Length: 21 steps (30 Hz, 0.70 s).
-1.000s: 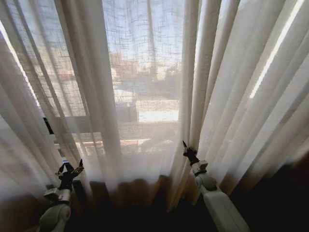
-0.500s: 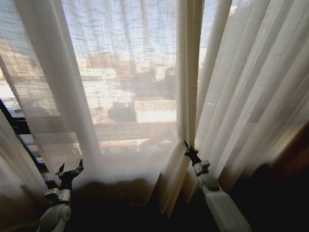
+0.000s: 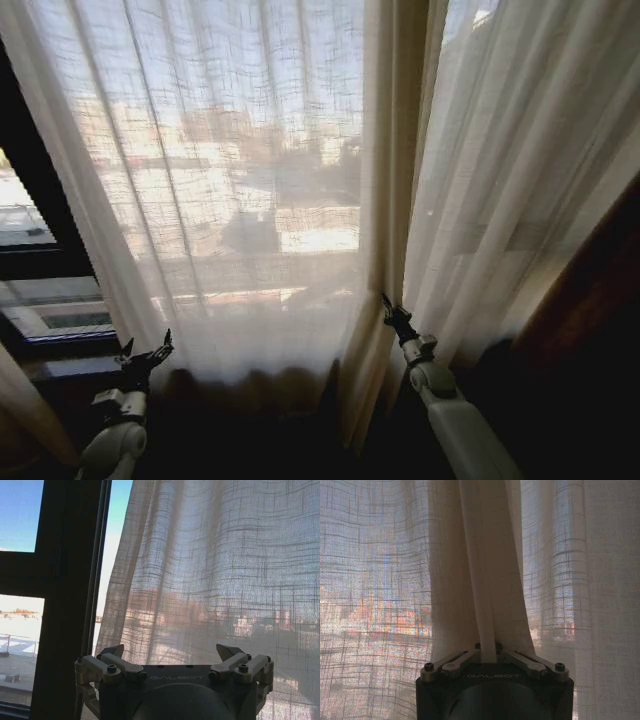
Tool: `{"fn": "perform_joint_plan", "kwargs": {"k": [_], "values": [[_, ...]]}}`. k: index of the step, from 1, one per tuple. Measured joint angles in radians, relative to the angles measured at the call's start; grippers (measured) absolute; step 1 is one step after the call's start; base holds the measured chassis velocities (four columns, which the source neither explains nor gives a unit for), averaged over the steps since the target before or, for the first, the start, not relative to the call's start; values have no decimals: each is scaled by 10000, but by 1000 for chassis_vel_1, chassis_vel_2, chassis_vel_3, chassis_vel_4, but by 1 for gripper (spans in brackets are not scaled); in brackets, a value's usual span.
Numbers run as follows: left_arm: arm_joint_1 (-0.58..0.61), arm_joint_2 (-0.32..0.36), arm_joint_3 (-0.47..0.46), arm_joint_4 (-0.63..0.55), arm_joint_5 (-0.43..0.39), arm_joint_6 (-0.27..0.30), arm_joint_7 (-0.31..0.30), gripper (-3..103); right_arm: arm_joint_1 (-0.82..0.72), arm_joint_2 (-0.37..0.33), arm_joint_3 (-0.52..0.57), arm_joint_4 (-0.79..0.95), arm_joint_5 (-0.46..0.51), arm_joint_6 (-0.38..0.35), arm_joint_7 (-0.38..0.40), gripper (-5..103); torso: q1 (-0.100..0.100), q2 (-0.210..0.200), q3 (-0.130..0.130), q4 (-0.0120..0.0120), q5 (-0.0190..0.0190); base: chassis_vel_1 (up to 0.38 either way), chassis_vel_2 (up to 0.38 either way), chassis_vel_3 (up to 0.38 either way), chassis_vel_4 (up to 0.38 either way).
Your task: Open the curtains by pulling them apart, changing their state from closed to fully open.
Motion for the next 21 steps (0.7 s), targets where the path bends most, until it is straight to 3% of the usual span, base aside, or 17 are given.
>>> {"fn": "perform_joint_plan", "kwargs": {"k": [21], "values": [[0,-1,0,0,0,0,4,100,-243,-76,209,284,135,13,-78,0,2,0,0,-3,2,-333,-346,328,334]]}}
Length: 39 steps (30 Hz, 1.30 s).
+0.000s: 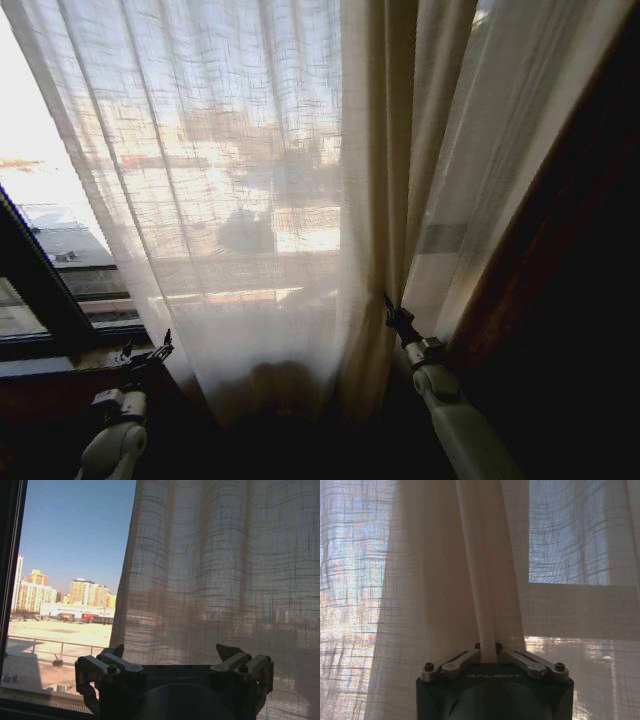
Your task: Open the curtains by pulling them apart, changing their state from closed to fully open.
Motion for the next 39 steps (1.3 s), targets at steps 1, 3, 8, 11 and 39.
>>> {"fn": "perform_joint_plan", "kwargs": {"k": [1,3,8,11,39], "values": [[1,-1,0,0,0,0,3,100,-5,-1,7,7,0,-1,27,0,0,0,0,-1,0,-213,-248,167,170],[1,-1,1,0,0,0,5,100,-40,-10,24,51,-5,-10,80,0,-2,0,0,-1,3,-75,-107,128,95],[0,0,-1,0,0,0,4,100,-133,4,24,168,-106,-12,170,0,-3,0,0,7,-11,-18,-31,36,26],[0,2,-4,1,0,0,-3,100,-156,28,26,173,-212,113,180,0,-1,0,0,12,-14,19,25,-13,-22],[0,1,0,1,0,0,-2,100,372,-323,-583,-724,-868,-492,841,0,-2,0,-1,6,-5,5,4,-5,-8]]}}
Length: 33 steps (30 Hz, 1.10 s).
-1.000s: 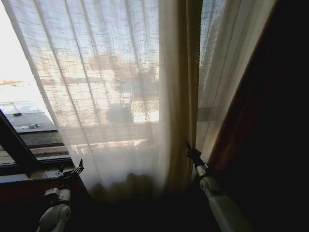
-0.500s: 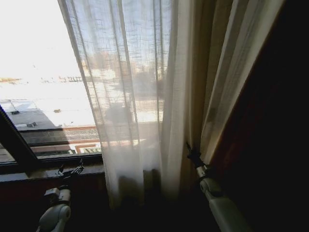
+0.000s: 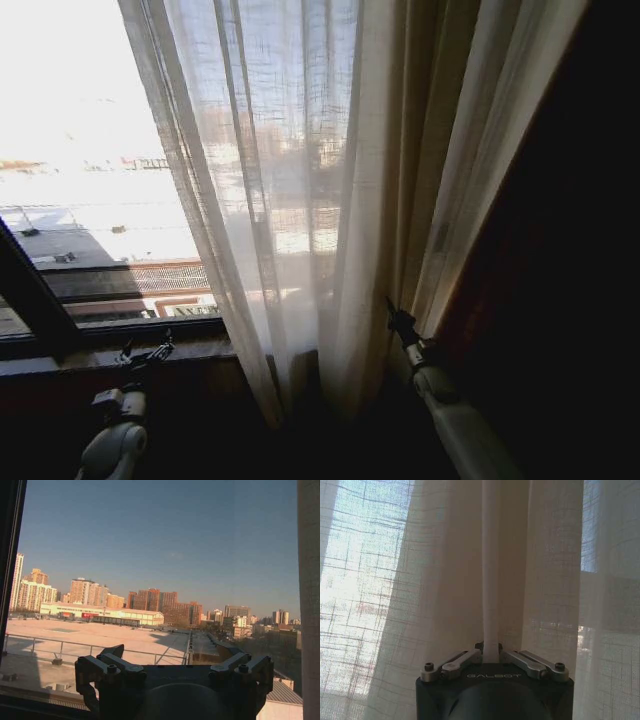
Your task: Open the curtains by pulling them apart, changing their state from closed to fully open.
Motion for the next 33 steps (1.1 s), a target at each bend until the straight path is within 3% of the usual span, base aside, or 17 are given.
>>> {"fn": "perform_joint_plan", "kwargs": {"k": [5,11,16,27,32,33], "values": [[0,0,0,0,0,0,0,100,327,-156,-142,-500,30,-1,135,0,-1,0,-1,-4,1,0,0,0,0],[0,0,0,-1,0,0,-1,100,821,-309,-15,-1109,-221,-148,871,0,0,0,0,-1,0,0,0,0,0],[0,0,0,-1,0,0,-2,100,1333,-713,589,-1836,-662,-309,1374,0,0,0,1,-3,4,0,0,0,0],[0,0,0,-1,0,0,-2,100,1043,-1287,1049,-1800,-523,-362,1360,0,1,0,1,-5,4,0,0,0,0],[0,0,-1,0,-1,0,-3,100,328,-1257,919,-910,195,-378,732,0,1,0,2,-3,1,0,0,0,0],[0,0,-1,0,0,0,-2,100,178,-1203,896,-694,258,-382,653,5,2,-1,2,-5,5,0,0,0,0]]}}
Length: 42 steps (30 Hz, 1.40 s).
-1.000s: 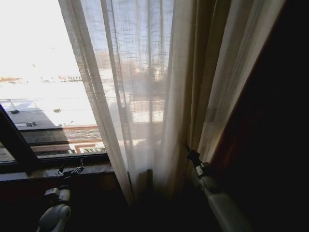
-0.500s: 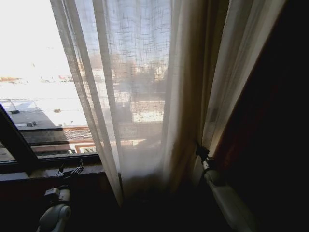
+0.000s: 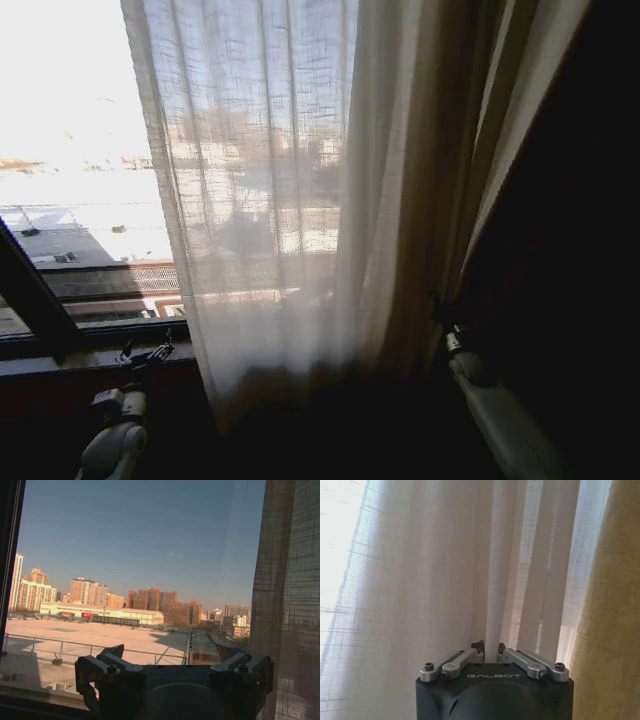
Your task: Open the curtains by pulling them apart, changing their state from closed to fully open.
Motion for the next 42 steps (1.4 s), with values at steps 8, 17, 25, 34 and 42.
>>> {"fn": "perform_joint_plan", "kwargs": {"k": [8,17,25,34,42], "values": [[0,-1,0,0,0,0,0,100,-855,238,-30,1528,362,-307,-119,33,0,0,-1,3,-6,0,0,0,0],[0,0,0,0,0,0,0,100,-1763,285,365,2525,354,-335,-569,65,-2,0,-1,2,-3,0,0,0,0],[0,0,0,0,0,0,0,100,-2603,297,722,3084,97,-159,-790,92,-3,0,-2,0,-4,0,0,0,0],[0,-1,0,0,0,0,0,100,-3190,505,767,3805,26,-104,-725,100,-3,0,-2,1,-4,17,19,-23,-19],[0,-1,0,0,-1,0,0,100,-3408,594,784,4066,-55,-90,-727,100,-2,0,-1,3,-3,157,162,-162,-165]]}}
